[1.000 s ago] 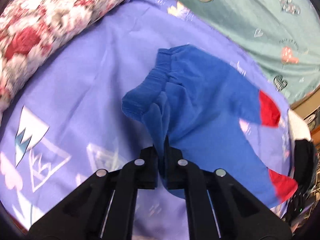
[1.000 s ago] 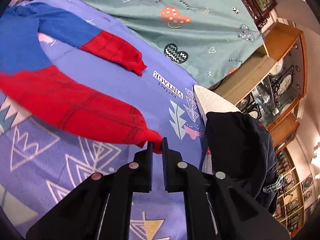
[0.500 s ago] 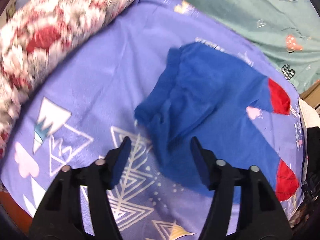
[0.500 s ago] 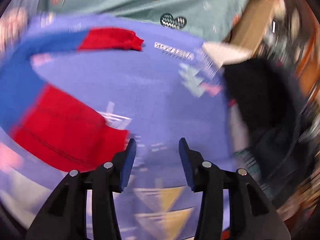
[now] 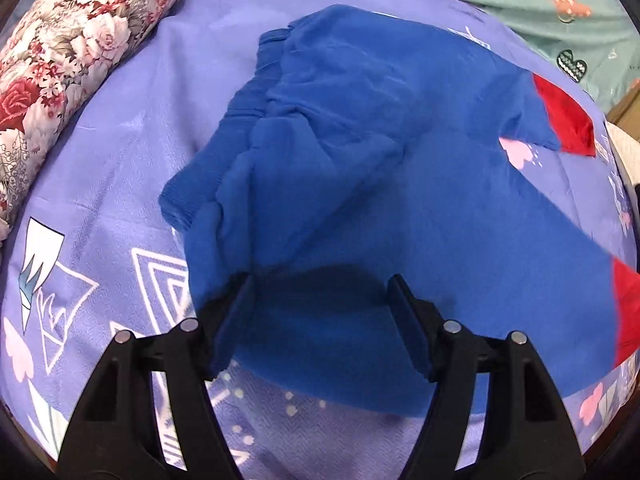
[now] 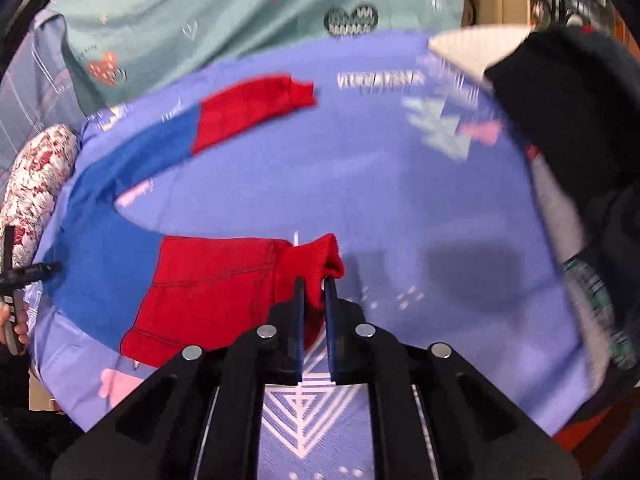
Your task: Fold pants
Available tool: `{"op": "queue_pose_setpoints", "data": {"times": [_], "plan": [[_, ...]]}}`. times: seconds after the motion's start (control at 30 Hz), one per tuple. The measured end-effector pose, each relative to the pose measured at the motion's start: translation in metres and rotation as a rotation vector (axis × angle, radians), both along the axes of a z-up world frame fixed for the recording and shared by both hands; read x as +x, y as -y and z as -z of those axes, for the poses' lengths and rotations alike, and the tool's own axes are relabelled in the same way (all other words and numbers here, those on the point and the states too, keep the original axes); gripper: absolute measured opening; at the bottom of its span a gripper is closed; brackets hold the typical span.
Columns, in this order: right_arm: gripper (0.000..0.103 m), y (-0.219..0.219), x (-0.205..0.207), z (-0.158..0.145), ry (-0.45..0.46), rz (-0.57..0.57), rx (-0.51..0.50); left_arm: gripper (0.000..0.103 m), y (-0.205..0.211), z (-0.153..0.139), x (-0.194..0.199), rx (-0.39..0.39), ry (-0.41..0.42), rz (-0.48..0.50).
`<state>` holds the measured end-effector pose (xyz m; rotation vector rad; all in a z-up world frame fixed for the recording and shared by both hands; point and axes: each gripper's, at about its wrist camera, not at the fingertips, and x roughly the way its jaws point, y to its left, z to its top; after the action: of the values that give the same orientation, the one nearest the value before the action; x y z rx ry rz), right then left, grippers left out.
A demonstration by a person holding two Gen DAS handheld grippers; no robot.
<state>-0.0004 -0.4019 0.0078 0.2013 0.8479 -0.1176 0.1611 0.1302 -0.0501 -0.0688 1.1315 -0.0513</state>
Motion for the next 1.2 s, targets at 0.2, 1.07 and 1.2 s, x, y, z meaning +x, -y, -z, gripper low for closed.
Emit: {"op": "queue_pose_setpoints", "data": {"times": [0.2, 1.07, 1.2], "plan": [[0.003, 0.010, 0.026, 0.057, -0.248, 0.119, -0.207, 0.072, 0.008, 0.004, -0.005, 0.052, -0.004, 0.021], [0.058, -0.168, 0.189, -0.070, -0.023, -0.554, -0.157, 0.092, -0.029, -0.076, 0.146, 0.052, 0.123, 0.088], [0.058, -0.201, 0.267, -0.066, -0.056, -0.650, -0.183, 0.092, -0.017, -0.059, 0.212, 0.041, 0.096, 0.164]]}}
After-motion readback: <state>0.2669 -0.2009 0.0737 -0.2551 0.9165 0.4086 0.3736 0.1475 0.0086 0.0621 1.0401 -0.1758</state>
